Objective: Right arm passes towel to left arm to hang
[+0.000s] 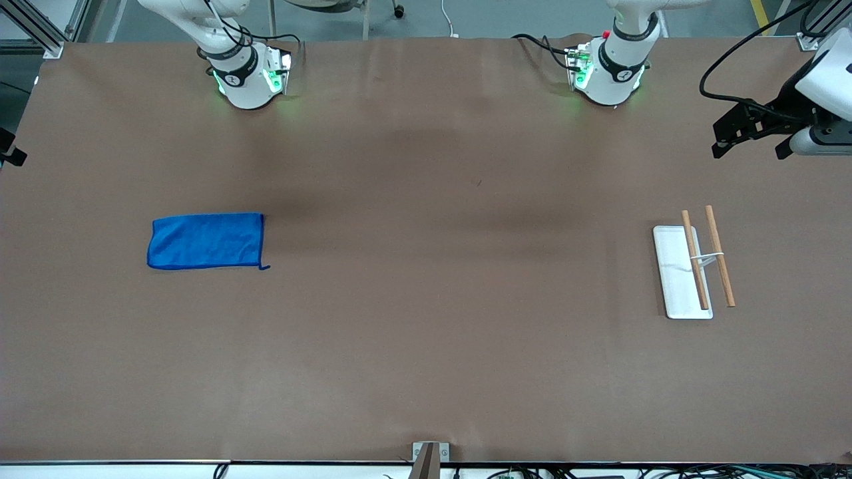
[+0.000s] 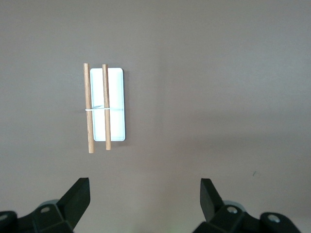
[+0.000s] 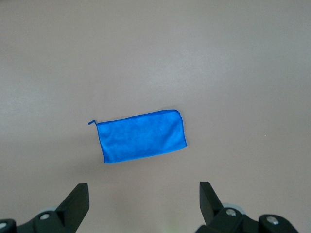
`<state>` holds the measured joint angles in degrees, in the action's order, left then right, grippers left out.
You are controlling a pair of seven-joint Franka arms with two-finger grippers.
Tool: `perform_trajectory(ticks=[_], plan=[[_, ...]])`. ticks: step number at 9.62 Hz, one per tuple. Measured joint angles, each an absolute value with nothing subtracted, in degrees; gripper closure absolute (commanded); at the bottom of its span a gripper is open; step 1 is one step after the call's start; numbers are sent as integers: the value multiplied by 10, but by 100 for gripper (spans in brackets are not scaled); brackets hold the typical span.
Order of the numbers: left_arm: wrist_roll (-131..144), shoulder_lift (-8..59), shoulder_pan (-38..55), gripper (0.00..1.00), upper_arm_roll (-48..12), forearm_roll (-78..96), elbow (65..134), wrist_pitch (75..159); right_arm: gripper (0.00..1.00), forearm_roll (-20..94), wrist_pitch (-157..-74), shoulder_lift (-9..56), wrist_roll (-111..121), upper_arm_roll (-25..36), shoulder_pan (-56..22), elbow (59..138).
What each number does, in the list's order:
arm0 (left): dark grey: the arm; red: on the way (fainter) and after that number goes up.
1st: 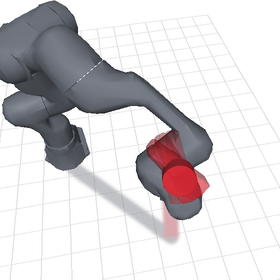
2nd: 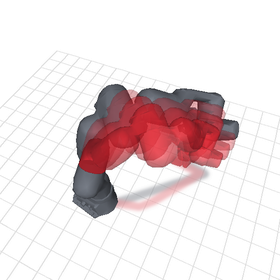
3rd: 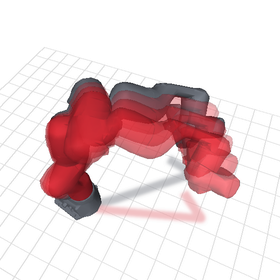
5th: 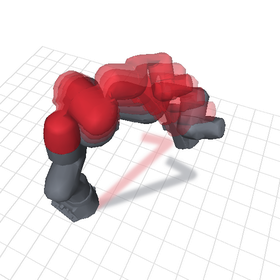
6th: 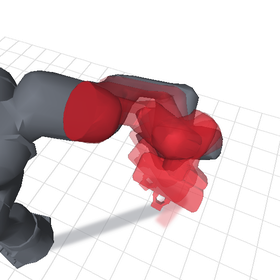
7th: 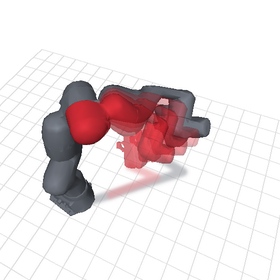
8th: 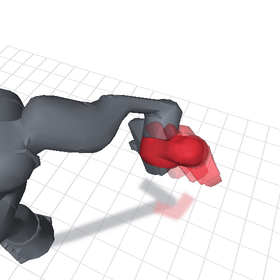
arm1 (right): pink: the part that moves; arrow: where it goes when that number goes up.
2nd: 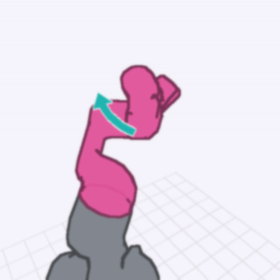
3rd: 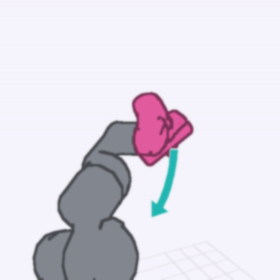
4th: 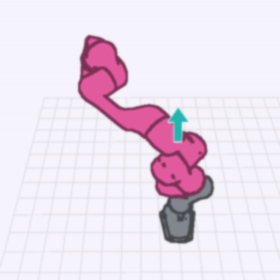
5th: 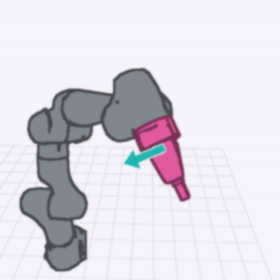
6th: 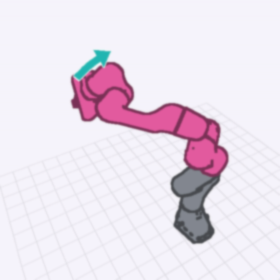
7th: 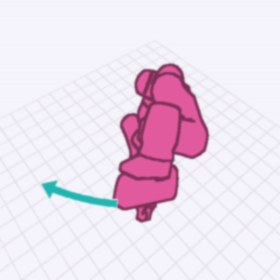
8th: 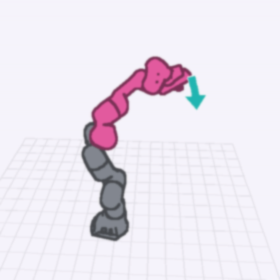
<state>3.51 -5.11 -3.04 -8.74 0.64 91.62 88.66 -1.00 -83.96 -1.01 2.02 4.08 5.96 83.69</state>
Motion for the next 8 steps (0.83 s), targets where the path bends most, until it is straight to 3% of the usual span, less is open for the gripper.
perform_trajectory(ticks=[6,8], plan=[[35,-48,-31,0,-88,6,899,886,0,-10,-828,-7,24,41,60,841],[35,-42,-32,0,-87,6,899,885,0,-10,-846,-2,30,39,59,893]])
